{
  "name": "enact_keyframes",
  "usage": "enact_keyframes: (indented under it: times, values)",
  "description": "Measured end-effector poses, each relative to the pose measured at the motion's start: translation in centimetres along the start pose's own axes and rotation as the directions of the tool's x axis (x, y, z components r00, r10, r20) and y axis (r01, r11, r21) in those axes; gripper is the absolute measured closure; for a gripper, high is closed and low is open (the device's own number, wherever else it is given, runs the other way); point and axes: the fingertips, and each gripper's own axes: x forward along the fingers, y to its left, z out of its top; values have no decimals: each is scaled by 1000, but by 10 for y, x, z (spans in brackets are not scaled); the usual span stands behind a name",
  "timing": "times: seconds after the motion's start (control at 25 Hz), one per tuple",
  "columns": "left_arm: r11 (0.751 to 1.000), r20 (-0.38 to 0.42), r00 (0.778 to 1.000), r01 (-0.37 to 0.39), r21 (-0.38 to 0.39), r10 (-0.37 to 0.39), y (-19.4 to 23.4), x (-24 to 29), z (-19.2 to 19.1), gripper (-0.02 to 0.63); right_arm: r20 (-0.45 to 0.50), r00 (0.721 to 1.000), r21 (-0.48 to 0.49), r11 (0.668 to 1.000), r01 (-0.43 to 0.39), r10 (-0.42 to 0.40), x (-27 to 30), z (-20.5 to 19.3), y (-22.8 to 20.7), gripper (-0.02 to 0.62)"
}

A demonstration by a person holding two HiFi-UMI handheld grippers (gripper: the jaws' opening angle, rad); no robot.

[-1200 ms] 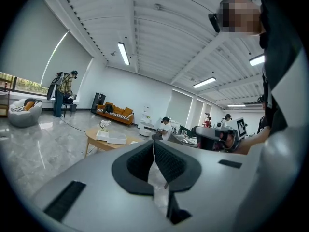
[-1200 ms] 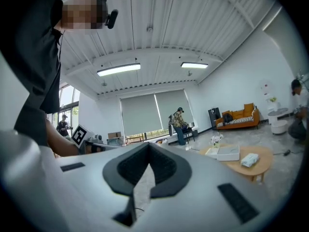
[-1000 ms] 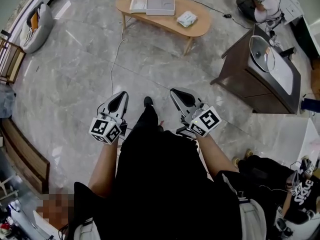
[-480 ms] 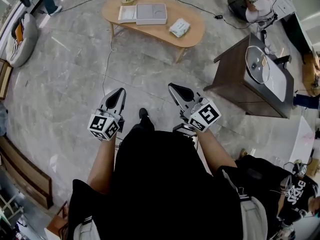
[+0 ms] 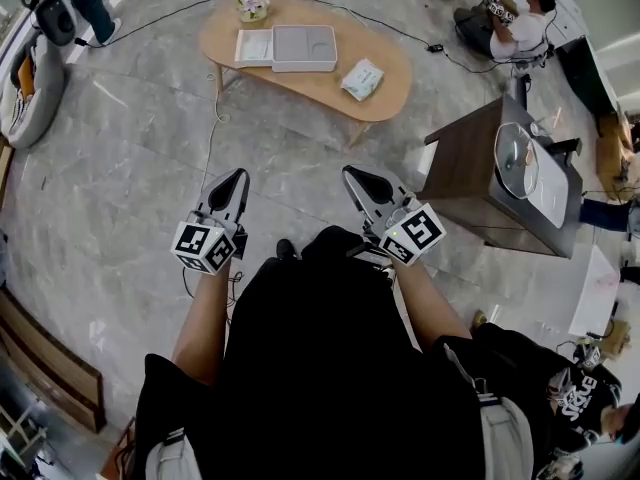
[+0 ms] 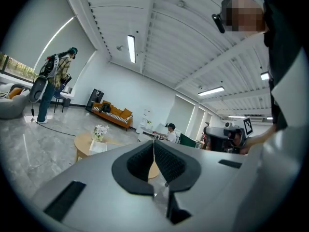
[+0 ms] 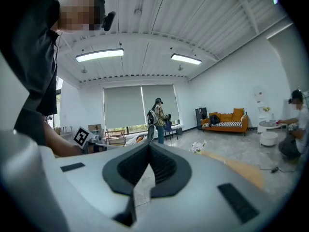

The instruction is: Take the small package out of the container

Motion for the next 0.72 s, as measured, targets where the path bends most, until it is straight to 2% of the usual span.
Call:
enact_keyframes:
  times: [0.16,0.4,0.56,0.72]
  values:
    - [1000,-17,1000,9,-4,-9,19,33,6,586,8,1000,18,1000,-3,2,28,1,-31,584]
    - [1000,-46,999,-25,-5,25,53,87,14,586,16,999,40,998,-41,40,73,-1,-91,584]
    - [998,-61,996,-60,2,60,77,132,39,586,24,997,65,995,-78,77,114,11,-143,584]
    - [999,-69,997,-28,26,29,89,176,64,586,30,990,61,989,-138,137,148,28,-186,584]
